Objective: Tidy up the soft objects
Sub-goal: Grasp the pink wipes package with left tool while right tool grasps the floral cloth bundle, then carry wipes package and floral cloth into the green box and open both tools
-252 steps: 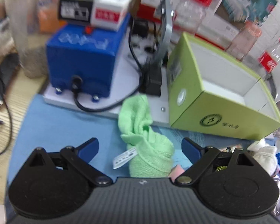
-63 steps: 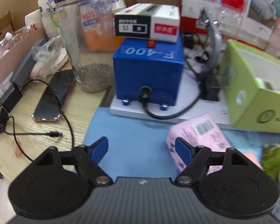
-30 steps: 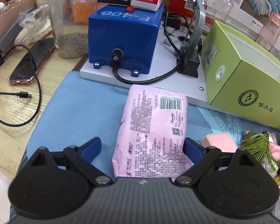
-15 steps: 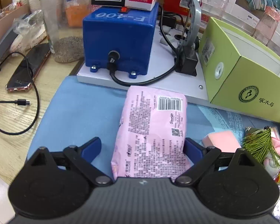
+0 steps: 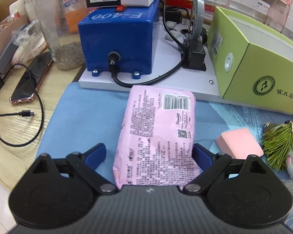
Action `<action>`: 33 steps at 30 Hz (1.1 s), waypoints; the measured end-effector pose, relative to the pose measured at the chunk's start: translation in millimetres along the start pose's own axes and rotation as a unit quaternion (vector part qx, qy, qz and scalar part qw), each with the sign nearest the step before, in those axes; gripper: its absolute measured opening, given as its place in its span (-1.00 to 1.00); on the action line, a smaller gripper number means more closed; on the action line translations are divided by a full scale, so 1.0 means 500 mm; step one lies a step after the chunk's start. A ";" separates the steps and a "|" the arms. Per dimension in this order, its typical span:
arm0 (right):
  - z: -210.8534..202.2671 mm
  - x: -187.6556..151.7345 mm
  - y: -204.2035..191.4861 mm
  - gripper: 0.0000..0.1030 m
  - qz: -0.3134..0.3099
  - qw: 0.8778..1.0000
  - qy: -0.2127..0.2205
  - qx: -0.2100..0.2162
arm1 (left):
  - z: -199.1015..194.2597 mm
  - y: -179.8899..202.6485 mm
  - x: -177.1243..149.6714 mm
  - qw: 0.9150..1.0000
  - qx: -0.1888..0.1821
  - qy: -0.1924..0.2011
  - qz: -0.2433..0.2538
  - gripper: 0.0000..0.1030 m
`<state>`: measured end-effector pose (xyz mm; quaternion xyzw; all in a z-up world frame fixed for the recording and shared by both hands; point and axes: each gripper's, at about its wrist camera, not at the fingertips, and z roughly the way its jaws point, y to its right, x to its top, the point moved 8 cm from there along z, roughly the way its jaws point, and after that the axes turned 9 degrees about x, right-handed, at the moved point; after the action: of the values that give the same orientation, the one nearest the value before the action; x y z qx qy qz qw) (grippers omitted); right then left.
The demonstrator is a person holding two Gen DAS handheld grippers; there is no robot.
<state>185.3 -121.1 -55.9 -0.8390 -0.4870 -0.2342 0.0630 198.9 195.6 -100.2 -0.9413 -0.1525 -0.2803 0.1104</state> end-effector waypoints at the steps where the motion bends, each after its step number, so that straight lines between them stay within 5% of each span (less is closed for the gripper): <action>1: 0.004 0.002 0.009 0.28 0.007 1.000 0.011 0.011 | -0.001 0.002 0.000 1.000 -0.001 0.002 0.002 0.81; 7: 0.033 -0.010 0.072 0.39 0.115 0.987 0.020 0.112 | -0.001 0.000 -0.002 1.000 -0.006 0.009 0.007 0.81; 15: 0.046 0.001 0.078 0.56 0.133 0.986 0.020 0.099 | -0.004 0.001 -0.005 1.000 -0.013 0.018 0.012 0.79; 16: 0.044 0.000 0.078 0.52 0.140 0.985 0.025 0.093 | -0.006 0.001 -0.005 1.000 -0.014 0.021 0.012 0.75; 18: 0.039 -0.011 0.075 0.41 0.156 0.984 0.041 0.078 | -0.017 -0.001 -0.004 0.999 -0.021 0.036 0.011 0.27; 19: 0.034 -0.015 0.068 0.35 0.164 0.983 0.048 0.071 | -0.022 -0.003 -0.003 0.999 -0.026 0.035 0.008 0.27; 21: 0.019 -0.019 0.055 -0.18 0.168 0.982 0.058 0.065 | -0.028 -0.011 -0.006 0.999 -0.042 0.032 -0.005 0.24; 23: 0.009 -0.028 0.047 -0.32 0.179 0.981 0.057 0.053 | -0.043 -0.023 -0.014 0.998 -0.058 0.033 -0.014 0.24; 27: -0.020 -0.054 0.036 -0.42 0.204 0.976 0.061 0.042 | -0.089 -0.050 -0.030 0.996 -0.078 0.045 -0.020 0.24; 33: -0.140 -0.075 0.043 -0.42 0.252 0.958 0.135 0.021 | -0.179 -0.052 0.009 0.991 -0.099 0.094 -0.014 0.24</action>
<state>164.9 -185.2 -8.8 -0.8939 -0.2511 -0.3114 0.2023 149.3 194.3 -21.3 -0.9147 -0.1264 -0.3830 0.0271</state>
